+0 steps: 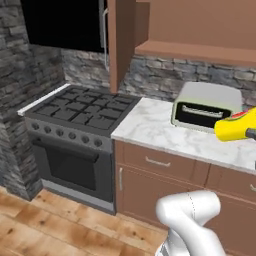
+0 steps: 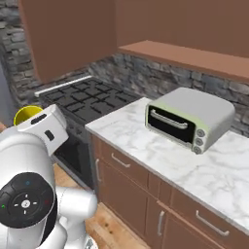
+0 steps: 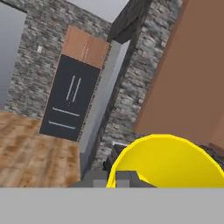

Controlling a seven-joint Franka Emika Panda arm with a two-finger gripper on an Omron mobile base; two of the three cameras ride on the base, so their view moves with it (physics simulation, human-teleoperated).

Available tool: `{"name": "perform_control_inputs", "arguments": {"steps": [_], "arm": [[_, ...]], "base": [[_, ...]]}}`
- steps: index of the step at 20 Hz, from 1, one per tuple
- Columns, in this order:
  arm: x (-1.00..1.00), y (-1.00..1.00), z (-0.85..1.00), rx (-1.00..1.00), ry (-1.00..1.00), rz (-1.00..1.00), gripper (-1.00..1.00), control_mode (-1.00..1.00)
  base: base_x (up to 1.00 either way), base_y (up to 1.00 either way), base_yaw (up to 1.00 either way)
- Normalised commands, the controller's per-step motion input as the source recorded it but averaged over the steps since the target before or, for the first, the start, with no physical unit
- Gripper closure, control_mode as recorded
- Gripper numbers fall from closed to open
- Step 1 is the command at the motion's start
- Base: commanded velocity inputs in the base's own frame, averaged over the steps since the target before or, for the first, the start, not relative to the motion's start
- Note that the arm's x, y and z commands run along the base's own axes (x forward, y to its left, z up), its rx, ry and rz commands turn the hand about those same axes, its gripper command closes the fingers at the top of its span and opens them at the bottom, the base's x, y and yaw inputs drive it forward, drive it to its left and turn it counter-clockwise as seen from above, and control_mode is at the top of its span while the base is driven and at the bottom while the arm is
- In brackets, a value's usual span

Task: Open the cabinet directly in front. Then move the liquor and the cup to the dining counter with the candle on it.

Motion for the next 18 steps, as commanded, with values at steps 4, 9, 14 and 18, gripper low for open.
{"name": "perform_control_inputs", "arguments": {"steps": [4,9,14,18], "arm": [[0.0,0.0,0.0,0.0,0.0,0.0,1.0,1.0],[0.0,0.0,0.0,0.0,0.0,0.0,1.0,1.0],[0.0,0.0,0.0,0.0,0.0,0.0,1.0,1.0],[0.0,0.0,0.0,0.0,0.0,0.0,1.0,1.0]], "base": [[0.0,-0.31,0.51],[0.0,-0.26,0.5],[0.0,-0.16,0.49],[0.0,-0.05,0.47]]}}
